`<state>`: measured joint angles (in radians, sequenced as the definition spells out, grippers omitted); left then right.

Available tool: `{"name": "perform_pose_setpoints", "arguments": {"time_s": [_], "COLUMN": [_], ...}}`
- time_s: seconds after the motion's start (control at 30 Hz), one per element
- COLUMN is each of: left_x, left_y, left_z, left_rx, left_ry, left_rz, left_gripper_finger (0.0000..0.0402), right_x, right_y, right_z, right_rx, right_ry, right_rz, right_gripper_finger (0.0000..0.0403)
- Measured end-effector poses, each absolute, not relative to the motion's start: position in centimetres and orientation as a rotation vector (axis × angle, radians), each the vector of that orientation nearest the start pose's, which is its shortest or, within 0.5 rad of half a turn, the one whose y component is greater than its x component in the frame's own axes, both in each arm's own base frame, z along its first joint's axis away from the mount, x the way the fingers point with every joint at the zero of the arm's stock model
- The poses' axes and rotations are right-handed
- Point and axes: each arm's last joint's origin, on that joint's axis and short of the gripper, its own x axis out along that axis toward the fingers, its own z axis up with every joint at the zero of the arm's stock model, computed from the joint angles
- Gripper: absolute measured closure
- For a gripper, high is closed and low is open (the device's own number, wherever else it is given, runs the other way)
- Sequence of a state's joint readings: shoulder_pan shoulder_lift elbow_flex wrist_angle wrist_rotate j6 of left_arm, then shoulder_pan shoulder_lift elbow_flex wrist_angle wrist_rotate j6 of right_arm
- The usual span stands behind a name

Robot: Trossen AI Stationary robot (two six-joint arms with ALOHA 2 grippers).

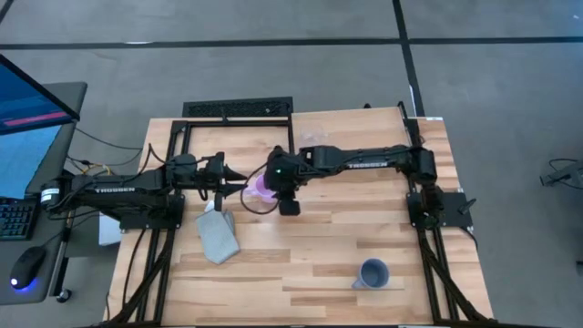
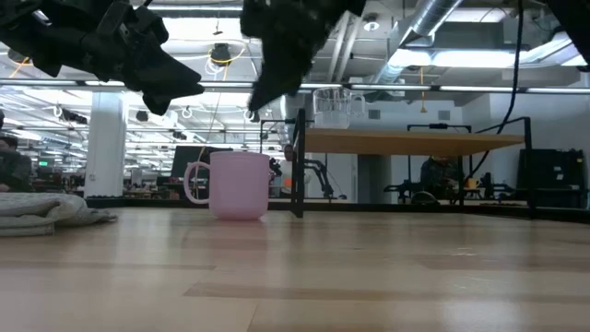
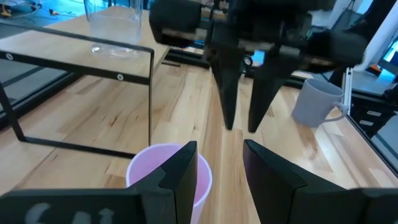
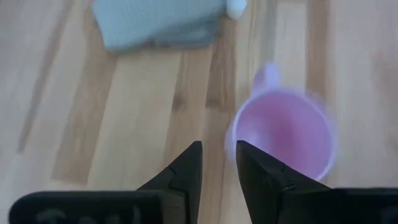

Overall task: Stack small to large cups/mugs on shelf
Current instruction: Put the pink mug on the shelf

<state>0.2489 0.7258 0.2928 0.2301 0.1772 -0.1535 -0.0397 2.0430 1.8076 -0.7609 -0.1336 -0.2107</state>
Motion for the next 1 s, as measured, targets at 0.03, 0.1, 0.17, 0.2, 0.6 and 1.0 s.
{"name": "perform_pose_setpoints", "arguments": {"time_s": [0.03, 0.1, 0.17, 0.2, 0.6, 1.0], "left_x": [16.1, 16.0, 16.0, 16.0, 16.0, 16.0], "left_y": [3.6, 3.6, 3.6, 3.6, 3.5, 3.5], "left_z": [21.1, 21.0, 21.0, 21.0, 20.7, 20.7], "left_rx": [-0.196, -0.197, -0.198, -0.198, -0.212, -0.204], "left_ry": [0.194, 0.202, 0.203, 0.205, 0.231, 0.232], "left_rz": [0.087, 0.087, 0.087, 0.088, 0.092, 0.092], "left_gripper_finger": [0.0281, 0.0281, 0.0281, 0.0281, 0.0281, 0.0281], "right_x": [44.6, 45.1, 45.3, 45.5, 46.4, 46.3], "right_y": [-1.3, -1.2, -1.1, -1.1, -1.4, -1.8], "right_z": [25.2, 24.5, 24.2, 24.1, 22.6, 22.6], "right_rx": [-0.110, -0.131, -0.142, -0.143, -0.224, -0.213], "right_ry": [1.000, 0.994, 0.990, 0.979, 0.991, 1.001], "right_rz": [0.195, 0.205, 0.207, 0.206, 0.164, 0.157], "right_gripper_finger": [0.0283, 0.0283, 0.0283, 0.0283, 0.0283, 0.0283]}}
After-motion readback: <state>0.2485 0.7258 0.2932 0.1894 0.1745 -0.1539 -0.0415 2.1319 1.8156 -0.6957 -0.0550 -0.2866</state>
